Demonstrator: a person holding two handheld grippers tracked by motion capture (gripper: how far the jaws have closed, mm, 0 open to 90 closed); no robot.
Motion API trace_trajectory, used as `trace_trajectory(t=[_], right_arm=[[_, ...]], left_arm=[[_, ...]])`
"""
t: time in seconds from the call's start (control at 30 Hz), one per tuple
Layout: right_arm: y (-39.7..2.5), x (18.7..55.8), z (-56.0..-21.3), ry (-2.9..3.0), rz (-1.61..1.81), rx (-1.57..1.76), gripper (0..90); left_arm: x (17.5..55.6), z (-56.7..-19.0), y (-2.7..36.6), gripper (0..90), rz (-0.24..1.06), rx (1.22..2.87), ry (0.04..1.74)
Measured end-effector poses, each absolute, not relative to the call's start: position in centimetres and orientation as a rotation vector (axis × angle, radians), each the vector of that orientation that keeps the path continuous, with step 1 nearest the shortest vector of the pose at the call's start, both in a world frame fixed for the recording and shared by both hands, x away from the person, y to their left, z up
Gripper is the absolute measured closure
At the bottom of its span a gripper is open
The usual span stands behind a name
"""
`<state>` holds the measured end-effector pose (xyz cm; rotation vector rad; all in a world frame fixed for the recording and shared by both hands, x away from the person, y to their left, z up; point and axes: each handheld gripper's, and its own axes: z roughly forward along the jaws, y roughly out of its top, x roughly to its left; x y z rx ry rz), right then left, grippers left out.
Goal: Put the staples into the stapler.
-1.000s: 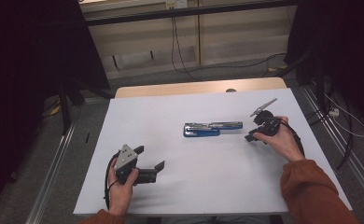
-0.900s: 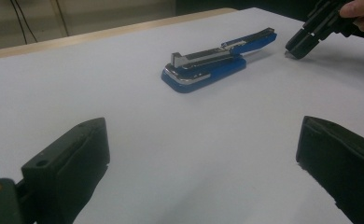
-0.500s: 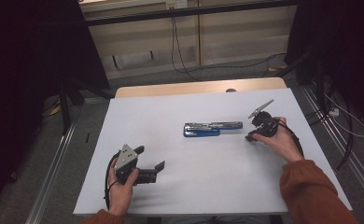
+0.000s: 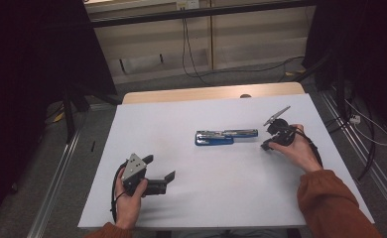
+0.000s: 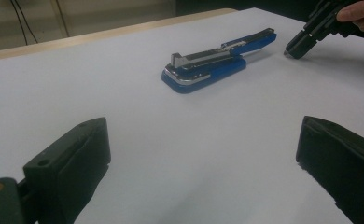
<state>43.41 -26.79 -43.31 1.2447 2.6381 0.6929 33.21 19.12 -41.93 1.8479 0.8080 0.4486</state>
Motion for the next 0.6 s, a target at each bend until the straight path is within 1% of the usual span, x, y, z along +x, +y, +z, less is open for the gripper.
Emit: trace_trajectory(t=[0.6], right_arm=[[-26.71, 43.09, -42.75, 2.625, 0.711, 1.225, 79.2]], left_arm=[[33.19, -41.90, 19.15, 3.2, 0.449, 1.848, 0.805]])
